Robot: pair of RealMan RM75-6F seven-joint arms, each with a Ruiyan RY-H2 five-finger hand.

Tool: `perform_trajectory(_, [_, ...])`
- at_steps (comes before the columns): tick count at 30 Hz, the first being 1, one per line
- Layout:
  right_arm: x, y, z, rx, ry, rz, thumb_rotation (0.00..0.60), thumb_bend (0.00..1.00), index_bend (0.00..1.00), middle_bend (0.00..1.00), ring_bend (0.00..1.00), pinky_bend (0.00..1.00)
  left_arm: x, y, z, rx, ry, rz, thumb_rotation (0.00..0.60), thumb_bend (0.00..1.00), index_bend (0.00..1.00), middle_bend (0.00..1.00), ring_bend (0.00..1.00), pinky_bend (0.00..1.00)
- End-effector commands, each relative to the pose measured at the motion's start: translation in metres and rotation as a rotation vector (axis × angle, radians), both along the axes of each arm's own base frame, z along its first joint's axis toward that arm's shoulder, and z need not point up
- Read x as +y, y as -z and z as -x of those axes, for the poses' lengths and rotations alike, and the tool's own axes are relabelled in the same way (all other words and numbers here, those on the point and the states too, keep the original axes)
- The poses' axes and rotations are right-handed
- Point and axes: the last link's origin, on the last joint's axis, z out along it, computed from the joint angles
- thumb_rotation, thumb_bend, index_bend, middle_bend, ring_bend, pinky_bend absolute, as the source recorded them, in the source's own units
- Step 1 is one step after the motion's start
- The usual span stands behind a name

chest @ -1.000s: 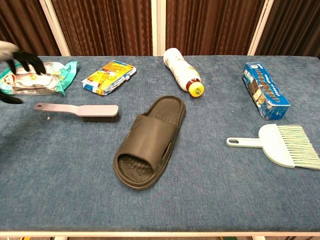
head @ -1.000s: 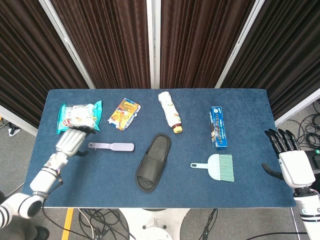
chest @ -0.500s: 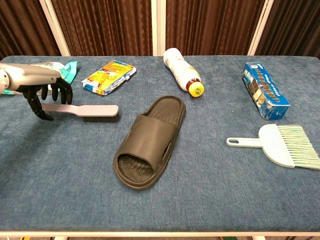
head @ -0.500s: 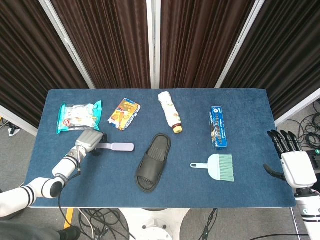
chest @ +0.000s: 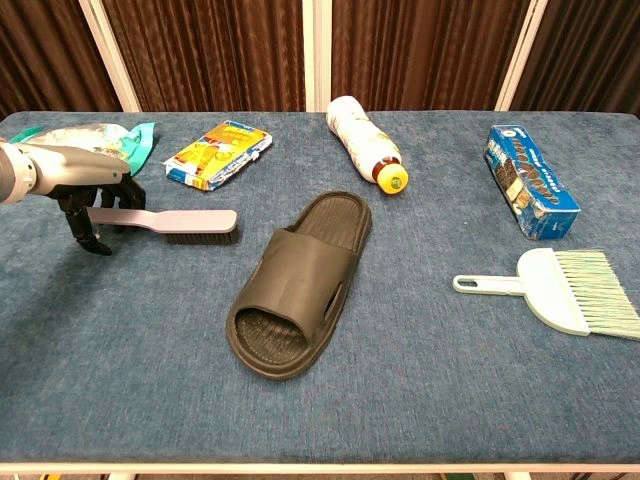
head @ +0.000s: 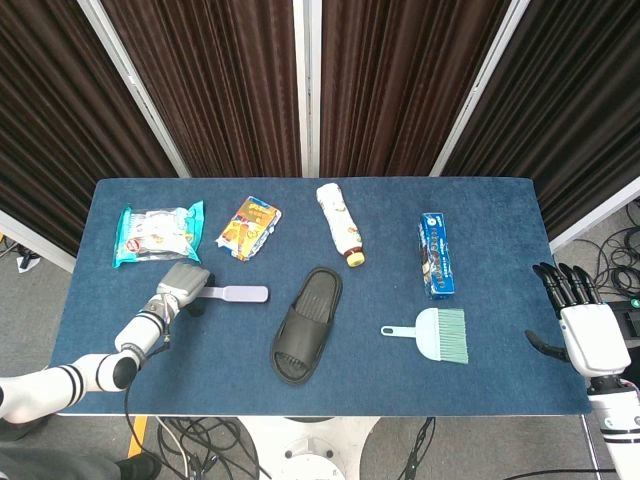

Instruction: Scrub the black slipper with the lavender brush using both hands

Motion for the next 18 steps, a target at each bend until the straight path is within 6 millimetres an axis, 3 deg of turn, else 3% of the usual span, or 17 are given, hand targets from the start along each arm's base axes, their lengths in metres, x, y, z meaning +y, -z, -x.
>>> perform_trajectory(1, [0.000, 0.000, 0.000, 0.000, 0.001, -0.001, 0.600, 0.11, 0.01, 0.07, 0.00, 0.00, -0.001, 0.002, 0.001, -0.001, -0.007, 0.012, 0.600, 0.26, 0.55, 0.61, 0.53, 0.54])
perform_trajectory(12, [0.002, 0.002, 0.004, -0.009, 0.014, -0.008, 0.600, 0.11, 0.01, 0.07, 0.00, 0.00, -0.009, 0.011, 0.001, -0.040, -0.020, 0.030, 0.600, 0.34, 0.67, 0.72, 0.62, 0.60])
perform_trajectory(15, [0.003, 0.002, 0.005, -0.012, 0.018, -0.004, 0.600, 0.11, 0.01, 0.07, 0.00, 0.00, -0.011, 0.012, 0.000, -0.079, -0.038, 0.023, 0.600, 0.43, 0.76, 0.77, 0.66, 0.68])
perform_trajectory(18, [0.003, 0.001, 0.005, -0.013, 0.017, 0.000, 0.600, 0.11, 0.01, 0.07, 0.00, 0.00, -0.011, 0.012, -0.001, -0.156, -0.079, -0.006, 0.600, 0.53, 0.87, 0.84, 0.73, 0.83])
